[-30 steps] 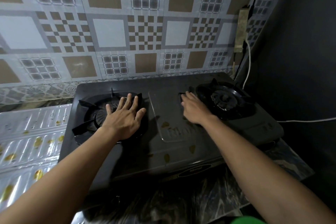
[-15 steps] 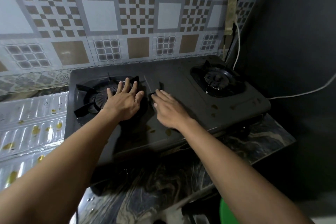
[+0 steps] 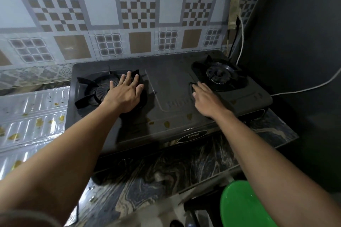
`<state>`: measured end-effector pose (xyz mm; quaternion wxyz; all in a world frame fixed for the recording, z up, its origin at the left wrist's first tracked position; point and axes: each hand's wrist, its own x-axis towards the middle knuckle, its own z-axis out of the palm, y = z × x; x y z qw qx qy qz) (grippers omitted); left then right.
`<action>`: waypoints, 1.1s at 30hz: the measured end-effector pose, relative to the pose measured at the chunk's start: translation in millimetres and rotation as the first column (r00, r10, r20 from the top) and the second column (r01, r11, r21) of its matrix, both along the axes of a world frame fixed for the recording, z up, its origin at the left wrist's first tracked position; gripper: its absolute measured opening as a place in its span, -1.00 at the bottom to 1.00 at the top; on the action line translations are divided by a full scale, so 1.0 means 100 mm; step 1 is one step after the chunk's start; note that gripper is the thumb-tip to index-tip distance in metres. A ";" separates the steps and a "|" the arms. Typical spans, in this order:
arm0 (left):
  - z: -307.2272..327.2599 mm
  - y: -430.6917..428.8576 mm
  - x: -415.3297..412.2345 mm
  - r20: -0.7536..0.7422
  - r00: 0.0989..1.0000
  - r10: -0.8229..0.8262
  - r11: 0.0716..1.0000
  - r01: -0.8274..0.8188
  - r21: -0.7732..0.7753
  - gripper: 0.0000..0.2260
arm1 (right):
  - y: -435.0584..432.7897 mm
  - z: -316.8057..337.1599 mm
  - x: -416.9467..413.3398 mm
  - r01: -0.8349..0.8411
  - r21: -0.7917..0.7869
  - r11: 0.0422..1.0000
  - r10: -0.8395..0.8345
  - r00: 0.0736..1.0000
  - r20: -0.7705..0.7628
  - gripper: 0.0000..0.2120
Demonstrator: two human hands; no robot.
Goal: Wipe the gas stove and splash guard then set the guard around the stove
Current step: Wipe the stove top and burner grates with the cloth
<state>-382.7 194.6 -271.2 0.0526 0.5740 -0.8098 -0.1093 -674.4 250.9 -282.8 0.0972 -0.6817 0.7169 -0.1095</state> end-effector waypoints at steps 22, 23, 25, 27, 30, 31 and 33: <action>0.04 0.03 -0.06 0.017 0.998 0.059 0.998 -0.059 0.018 -0.46 | 0.81 -0.20 0.68 -0.376 -0.206 0.903 0.376 0.926 -0.042 -0.58; 0.05 0.04 -0.08 0.024 0.998 0.066 0.998 -0.066 0.010 -0.46 | 0.79 -0.18 0.55 -0.350 -0.192 0.917 0.348 0.936 -0.043 -0.58; 0.04 0.06 -0.16 0.037 0.995 0.089 0.996 -0.089 -0.014 -0.45 | 0.73 -0.16 0.30 -0.287 -0.165 0.944 0.283 0.958 -0.047 -0.57; 0.04 0.10 -0.30 0.041 0.993 0.115 0.993 -0.114 -0.030 -0.42 | 0.68 -0.13 0.07 -0.222 -0.139 0.965 0.216 0.975 -0.055 -0.56; 0.02 0.19 -0.59 0.067 0.994 0.082 0.992 -0.075 -0.099 -0.40 | 0.63 -0.11 -0.17 -0.142 -0.115 0.983 0.133 0.988 -0.077 -0.55; 0.01 0.22 -0.70 0.076 0.996 0.052 0.991 -0.043 -0.124 -0.40 | 0.61 -0.11 -0.24 -0.118 -0.113 0.987 0.110 0.991 -0.074 -0.55; 0.00 0.26 -0.91 0.091 0.996 -0.020 0.986 0.035 -0.161 -0.40 | 0.59 -0.11 -0.33 -0.077 -0.112 0.991 0.071 0.996 -0.058 -0.55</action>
